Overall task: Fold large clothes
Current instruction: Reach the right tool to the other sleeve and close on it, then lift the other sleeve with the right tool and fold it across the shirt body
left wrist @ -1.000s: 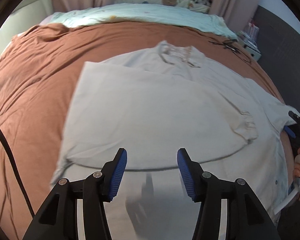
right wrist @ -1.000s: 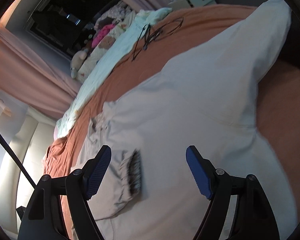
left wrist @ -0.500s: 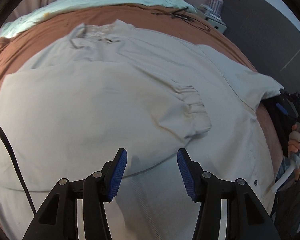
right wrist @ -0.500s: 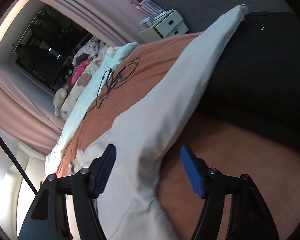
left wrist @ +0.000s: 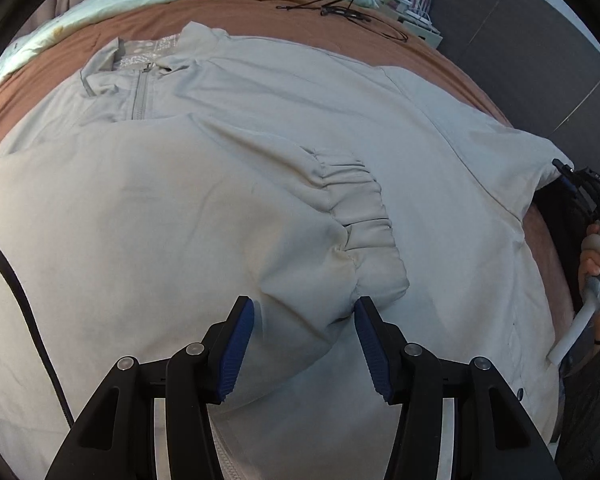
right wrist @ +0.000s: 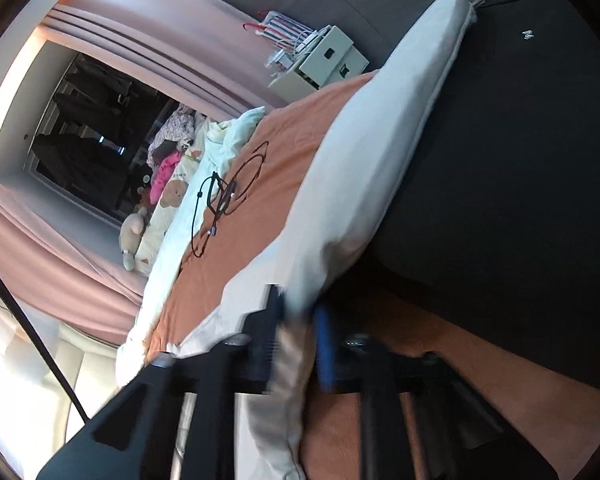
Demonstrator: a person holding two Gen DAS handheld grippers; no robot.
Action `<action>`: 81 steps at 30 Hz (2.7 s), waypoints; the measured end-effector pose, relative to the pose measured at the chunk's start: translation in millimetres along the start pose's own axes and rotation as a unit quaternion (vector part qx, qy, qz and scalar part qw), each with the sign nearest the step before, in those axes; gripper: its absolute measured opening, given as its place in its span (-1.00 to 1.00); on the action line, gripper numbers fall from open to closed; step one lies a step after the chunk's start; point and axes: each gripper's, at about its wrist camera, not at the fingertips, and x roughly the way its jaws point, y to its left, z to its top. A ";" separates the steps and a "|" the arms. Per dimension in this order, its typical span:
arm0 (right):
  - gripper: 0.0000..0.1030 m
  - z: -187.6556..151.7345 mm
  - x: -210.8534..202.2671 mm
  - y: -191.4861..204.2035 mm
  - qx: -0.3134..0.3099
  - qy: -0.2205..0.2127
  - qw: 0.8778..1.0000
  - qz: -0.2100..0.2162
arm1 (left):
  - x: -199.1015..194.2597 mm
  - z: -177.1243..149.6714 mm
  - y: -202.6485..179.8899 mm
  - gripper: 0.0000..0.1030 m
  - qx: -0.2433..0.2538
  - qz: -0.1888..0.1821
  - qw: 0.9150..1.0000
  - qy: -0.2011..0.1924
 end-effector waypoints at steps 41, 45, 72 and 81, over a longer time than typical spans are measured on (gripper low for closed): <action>0.61 -92.5 -30.1 100.7 -0.066 0.172 0.983 0.019 | -173.3 -50.3 65.5 0.06 -0.062 0.057 0.993 -0.088; 0.61 -68.1 -65.6 58.1 -0.001 0.117 0.993 0.020 | -167.0 -52.8 69.1 0.06 -0.062 0.054 0.993 -0.085; -0.91 5.9 -78.0 90.9 -0.023 0.007 0.998 0.050 | -14.7 -35.2 36.4 0.18 0.002 0.015 1.000 -0.013; -0.91 -21.0 -80.0 123.2 -0.072 0.025 0.992 0.103 | 1.2 -24.8 1.9 0.34 0.061 0.001 0.998 -0.013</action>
